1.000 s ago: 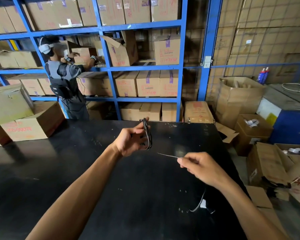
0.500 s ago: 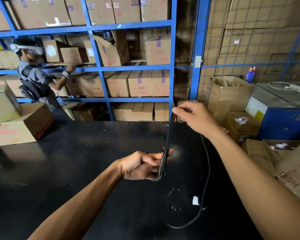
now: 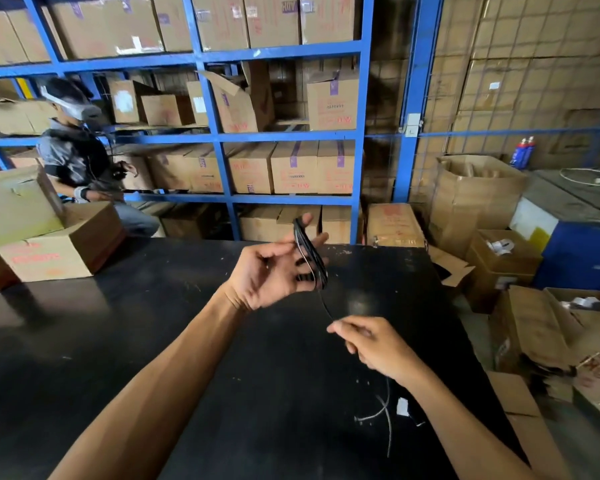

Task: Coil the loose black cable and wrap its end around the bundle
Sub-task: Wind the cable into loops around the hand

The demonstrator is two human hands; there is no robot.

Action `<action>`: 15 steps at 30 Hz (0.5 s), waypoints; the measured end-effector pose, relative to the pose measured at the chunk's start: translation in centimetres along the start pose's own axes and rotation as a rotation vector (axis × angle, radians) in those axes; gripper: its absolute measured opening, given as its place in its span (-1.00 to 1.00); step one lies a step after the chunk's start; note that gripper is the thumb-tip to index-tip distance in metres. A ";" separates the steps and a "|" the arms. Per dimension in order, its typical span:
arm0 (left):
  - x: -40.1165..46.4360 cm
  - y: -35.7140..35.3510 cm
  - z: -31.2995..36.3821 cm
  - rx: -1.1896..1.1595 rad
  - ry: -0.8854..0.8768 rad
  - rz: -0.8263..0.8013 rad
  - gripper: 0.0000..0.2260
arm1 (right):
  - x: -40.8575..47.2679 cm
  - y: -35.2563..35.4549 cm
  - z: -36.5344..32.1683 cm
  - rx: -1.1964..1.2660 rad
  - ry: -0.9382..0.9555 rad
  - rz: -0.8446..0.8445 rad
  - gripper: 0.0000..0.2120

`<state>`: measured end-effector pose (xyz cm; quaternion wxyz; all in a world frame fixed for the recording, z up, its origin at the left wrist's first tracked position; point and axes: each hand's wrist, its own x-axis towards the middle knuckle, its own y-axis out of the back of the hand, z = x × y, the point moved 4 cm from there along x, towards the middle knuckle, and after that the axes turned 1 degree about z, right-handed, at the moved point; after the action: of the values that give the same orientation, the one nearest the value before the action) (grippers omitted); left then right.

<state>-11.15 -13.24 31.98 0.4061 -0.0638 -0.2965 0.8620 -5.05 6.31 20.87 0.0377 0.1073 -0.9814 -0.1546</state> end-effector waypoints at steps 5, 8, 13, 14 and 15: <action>-0.2 4.5 -0.5 0.011 -0.011 0.299 -0.53 | -2.1 1.3 -2.2 -0.179 0.066 0.000 -0.79; -0.6 5.8 -2.3 0.089 0.076 0.365 -0.52 | -2.1 3.1 -5.3 -0.275 0.058 0.004 -0.80; -0.9 4.8 -5.2 0.256 0.265 0.309 -0.50 | -1.0 5.6 -9.9 -0.420 0.035 -0.003 -0.91; -1.0 4.4 -5.7 0.311 0.310 0.294 -0.49 | -0.6 6.0 -10.7 -0.429 0.044 0.000 -0.93; -1.1 4.0 -6.1 0.390 0.360 0.283 -0.48 | -0.3 6.5 -11.4 -0.429 0.059 0.013 -0.96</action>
<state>-10.90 -13.22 24.60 0.3324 -0.1770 -0.0368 0.9256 -4.87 9.04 33.66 0.0891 0.0952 -0.9252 -0.3563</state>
